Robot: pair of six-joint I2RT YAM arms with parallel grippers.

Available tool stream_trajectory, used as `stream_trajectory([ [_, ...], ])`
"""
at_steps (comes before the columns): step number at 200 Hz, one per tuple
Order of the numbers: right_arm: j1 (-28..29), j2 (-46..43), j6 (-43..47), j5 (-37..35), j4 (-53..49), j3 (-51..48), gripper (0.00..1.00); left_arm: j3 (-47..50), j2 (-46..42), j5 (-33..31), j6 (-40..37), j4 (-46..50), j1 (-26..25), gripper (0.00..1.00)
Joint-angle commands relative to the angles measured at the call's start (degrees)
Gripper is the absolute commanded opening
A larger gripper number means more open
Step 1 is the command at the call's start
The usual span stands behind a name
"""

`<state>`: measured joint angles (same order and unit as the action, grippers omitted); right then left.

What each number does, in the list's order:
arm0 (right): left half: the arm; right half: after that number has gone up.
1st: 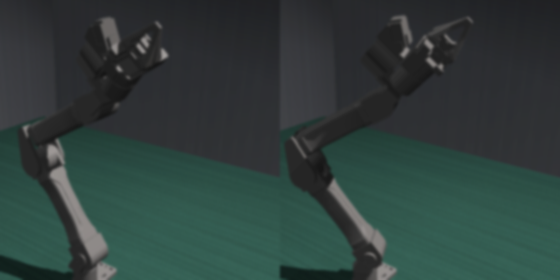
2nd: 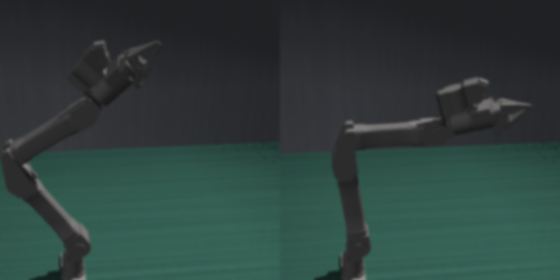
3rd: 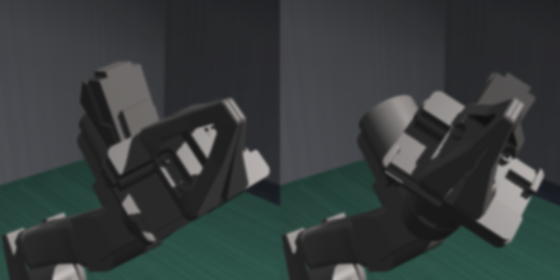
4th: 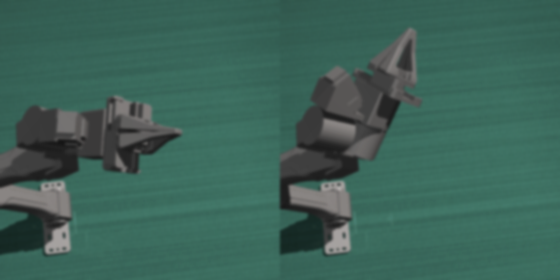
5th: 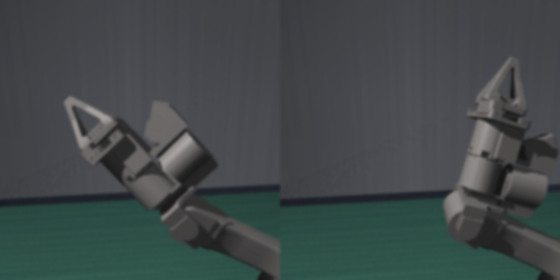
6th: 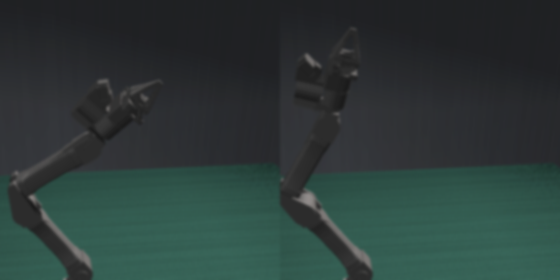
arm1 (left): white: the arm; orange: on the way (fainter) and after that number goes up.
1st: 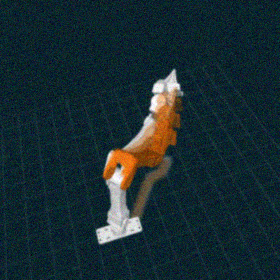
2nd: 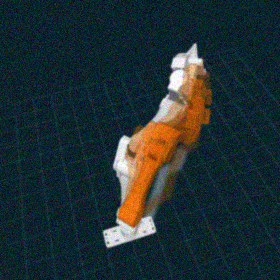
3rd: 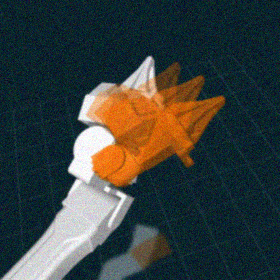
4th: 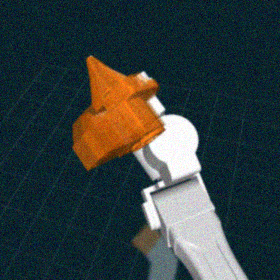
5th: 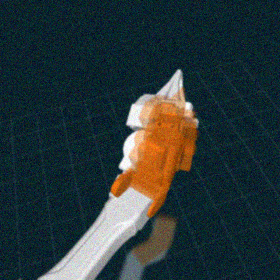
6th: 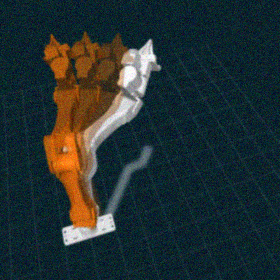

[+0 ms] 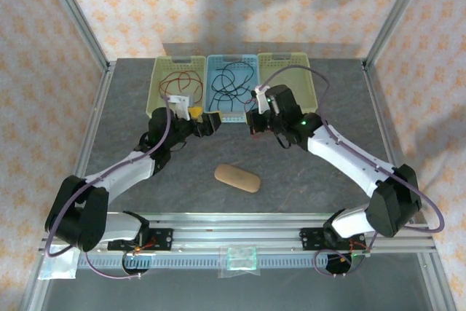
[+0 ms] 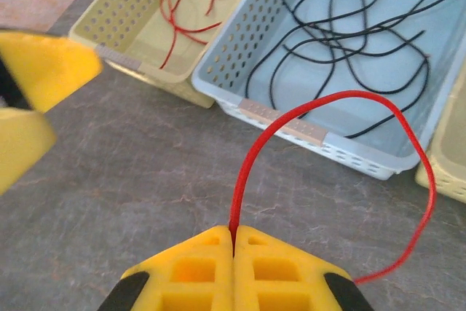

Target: Untangle the cables

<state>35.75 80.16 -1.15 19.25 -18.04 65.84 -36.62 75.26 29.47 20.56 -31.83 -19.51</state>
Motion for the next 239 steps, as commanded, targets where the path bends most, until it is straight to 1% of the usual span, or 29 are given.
stream_trajectory([
  [1, -0.88, -2.74, 2.77, 8.25, -2.44, 1.75, 0.0, -2.39, 0.71, 4.67, -7.51, -4.75, -0.57, 0.97],
  [29, -1.03, -3.16, 4.53, 12.39, -6.13, 5.02, 0.0, -5.06, 0.67, 6.72, -12.32, -3.72, -0.97, 0.97],
  [38, -1.05, -3.43, 4.83, 13.03, -6.83, 5.9, 0.0, -6.42, 0.88, 7.42, -13.33, -2.37, -0.97, 0.99],
  [78, -1.12, -4.48, 4.72, 15.15, -8.23, 10.57, 0.0, -12.86, 3.09, 13.17, -17.12, 3.02, -0.97, 0.99],
  [91, -1.13, -4.72, 4.12, 15.41, -8.58, 12.42, 0.0, -13.68, 3.27, 14.12, -18.58, 3.55, -0.97, 0.97],
  [111, -1.12, -5.36, 3.18, 16.37, -8.68, 14.74, 0.0, -13.76, 2.63, 13.27, -20.15, 3.41, -0.97, 0.95],
  [141, -1.12, -5.8, 2.38, 19.43, -9.37, 17.66, 0.0, -14.29, 2.43, 13.4, -21.73, 2.04, -0.97, 0.88],
  [177, -1.12, -6.05, 1.53, 21.85, -9.64, 19.37, 0.0, -15.98, 3.07, 13.57, -20.75, -0.29, -0.97, 0.84],
  [203, -1.12, -6.23, 0.95, 23.0, -9.21, 19.76, 0.0, -16.47, 3.78, 15.86, -18.02, -3.93, -0.97, 0.82],
  [239, -1.11, -6.2, 0.18, 24.36, -8.88, 19.89, 0.0, -17.16, 4.97, 18.49, -16.12, -6.02, -0.97, 0.78],
])
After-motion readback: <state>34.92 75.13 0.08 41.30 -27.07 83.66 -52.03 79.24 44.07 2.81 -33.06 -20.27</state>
